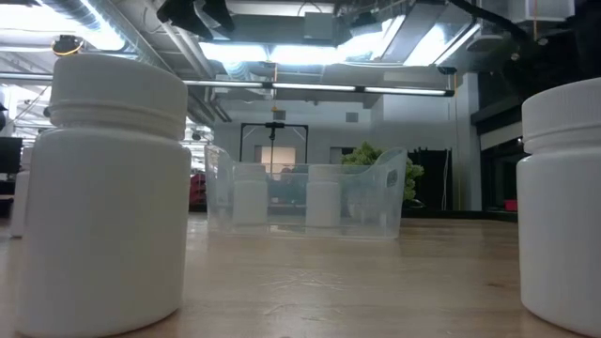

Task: Pick and place pill bottles into a basket
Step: Put the white pill bottle into the transparent bin

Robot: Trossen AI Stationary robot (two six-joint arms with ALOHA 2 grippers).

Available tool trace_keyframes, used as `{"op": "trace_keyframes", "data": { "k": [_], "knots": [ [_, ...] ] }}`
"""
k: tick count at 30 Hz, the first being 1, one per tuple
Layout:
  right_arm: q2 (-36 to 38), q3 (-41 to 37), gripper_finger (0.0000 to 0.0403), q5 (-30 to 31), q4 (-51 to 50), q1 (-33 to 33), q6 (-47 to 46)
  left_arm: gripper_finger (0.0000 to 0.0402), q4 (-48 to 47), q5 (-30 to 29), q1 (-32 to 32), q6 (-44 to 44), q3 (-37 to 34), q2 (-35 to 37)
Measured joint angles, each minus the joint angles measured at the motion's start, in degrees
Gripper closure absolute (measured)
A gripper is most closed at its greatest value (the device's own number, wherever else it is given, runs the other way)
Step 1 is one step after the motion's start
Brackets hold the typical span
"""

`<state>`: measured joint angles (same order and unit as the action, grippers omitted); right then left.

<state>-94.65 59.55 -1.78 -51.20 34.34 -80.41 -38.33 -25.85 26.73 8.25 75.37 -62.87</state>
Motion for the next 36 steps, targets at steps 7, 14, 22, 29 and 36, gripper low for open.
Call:
{"op": "trace_keyframes", "data": {
  "k": [7, 14, 22, 29, 36],
  "knots": [
    [0.0, 3.69, 0.0234, 0.04, -4.77, -3.36, 5.36, 0.0064, -0.01, 0.0, 0.01, -0.15, 0.0, 0.0],
    [-0.02, 8.7, 0.0234, 3.34, -11.29, -8.32, 11.27, 0.0064, -0.02, 0.0, 0.02, -3.0, 0.0, 0.0],
    [-0.02, 12.98, 0.0234, 7.64, -11.98, -13.45, 16.7, 0.0064, -0.02, 0.02, 0.02, -6.73, 0.0, 0.0],
    [-0.02, 15.91, 0.0234, 10.1, -11.93, -16.78, 20.72, 0.0064, -0.02, 0.02, 0.02, -8.29, -0.01, 0.0],
    [-0.02, 17.93, 0.0234, 12.4, -11.66, -19.04, 23.59, 0.0064, 1.47, -0.09, 0.0, -11.06, -0.01, 0.0]
  ]
}}
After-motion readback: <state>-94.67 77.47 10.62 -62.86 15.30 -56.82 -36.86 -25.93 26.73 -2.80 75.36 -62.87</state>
